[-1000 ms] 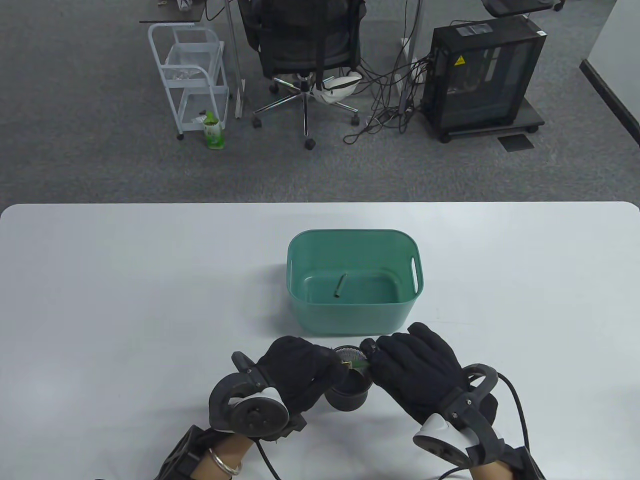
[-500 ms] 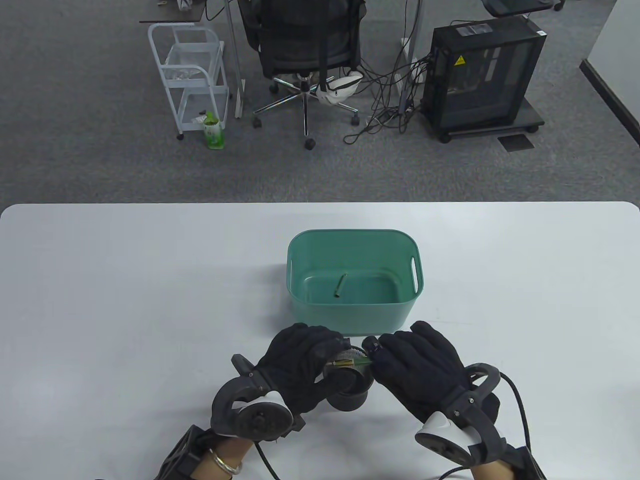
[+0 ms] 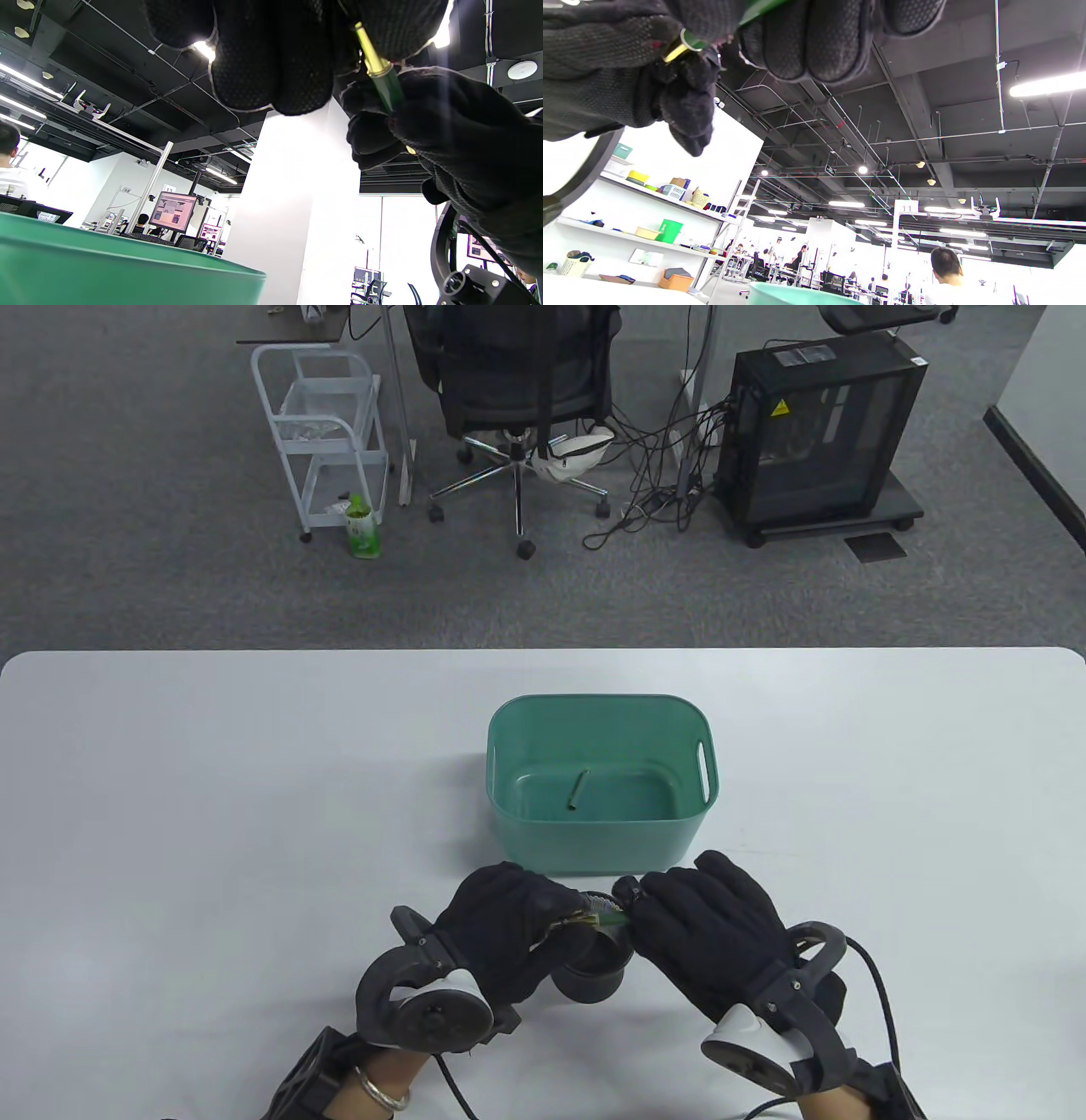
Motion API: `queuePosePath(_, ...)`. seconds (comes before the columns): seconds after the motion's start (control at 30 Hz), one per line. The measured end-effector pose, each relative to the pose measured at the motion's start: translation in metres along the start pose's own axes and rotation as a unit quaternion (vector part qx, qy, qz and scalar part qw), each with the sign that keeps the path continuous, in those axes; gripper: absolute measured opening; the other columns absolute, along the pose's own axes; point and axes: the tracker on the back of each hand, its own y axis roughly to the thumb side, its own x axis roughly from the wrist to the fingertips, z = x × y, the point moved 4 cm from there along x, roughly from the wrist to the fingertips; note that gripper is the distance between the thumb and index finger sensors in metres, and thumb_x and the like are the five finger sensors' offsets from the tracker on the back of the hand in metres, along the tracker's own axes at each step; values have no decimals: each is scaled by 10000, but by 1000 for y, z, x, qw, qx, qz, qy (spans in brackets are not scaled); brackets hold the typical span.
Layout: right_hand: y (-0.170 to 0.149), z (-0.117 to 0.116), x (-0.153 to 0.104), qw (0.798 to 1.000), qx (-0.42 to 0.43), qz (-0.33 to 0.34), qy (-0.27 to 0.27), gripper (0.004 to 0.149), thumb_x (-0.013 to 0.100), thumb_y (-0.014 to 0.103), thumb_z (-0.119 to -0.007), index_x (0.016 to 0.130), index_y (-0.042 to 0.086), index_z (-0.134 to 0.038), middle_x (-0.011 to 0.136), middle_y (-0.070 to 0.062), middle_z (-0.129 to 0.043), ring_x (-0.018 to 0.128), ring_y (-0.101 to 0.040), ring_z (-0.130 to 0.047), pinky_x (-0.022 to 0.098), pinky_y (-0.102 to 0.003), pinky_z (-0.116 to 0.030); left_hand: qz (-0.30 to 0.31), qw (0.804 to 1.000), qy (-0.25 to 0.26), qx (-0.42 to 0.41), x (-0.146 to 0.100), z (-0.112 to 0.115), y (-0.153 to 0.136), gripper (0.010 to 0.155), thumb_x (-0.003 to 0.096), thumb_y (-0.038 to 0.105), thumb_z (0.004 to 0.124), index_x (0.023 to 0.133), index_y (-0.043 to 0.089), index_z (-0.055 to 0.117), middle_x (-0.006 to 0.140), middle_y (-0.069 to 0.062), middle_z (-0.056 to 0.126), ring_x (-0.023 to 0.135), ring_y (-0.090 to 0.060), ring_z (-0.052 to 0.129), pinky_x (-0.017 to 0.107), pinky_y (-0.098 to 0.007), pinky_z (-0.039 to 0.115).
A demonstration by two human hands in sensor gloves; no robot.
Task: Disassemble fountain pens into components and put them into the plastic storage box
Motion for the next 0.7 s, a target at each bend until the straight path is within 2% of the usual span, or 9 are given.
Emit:
queuePosePath(0.27,1,1,0,1000,2,2,-3,422,529,493,-710,906,341,-824,852,85,-858,757,-97,-878,742,-438,-646,-3,1000,10,-3,0,-1,-1,510,657,522,619,787,123,909,632,-19,1052,570,-229,1017,613,-471,760)
queuePosePath(0.5,2,1,0,1000,4,4,-4,422,528,494,-710,906,343,-824,852,86,-858,758,-97,-878,743,-439,-644,-2,1000,15,-8,0,-1,-2,535,655,526,597,711,126,948,542,-8,1072,490,-216,1036,566,-458,787)
queuePosePath(0.57,2,1,0,1000,4,4,-4,423,529,493,-709,908,344,-821,853,86,-858,758,-98,-878,743,-438,-645,-1,1000,14,-9,0,-1,-2,545,657,531,587,730,124,943,564,-16,1071,510,-225,1033,576,-464,780)
queuePosePath(0.7,1,2,-1,1000,2,0,-5,423,529,494,-708,908,343,-823,851,85,-859,756,-98,-879,741,-439,-646,1,1000,10,-7,-1,0,-2,584,645,584,608,924,129,842,811,-50,1002,746,-275,959,697,-512,695)
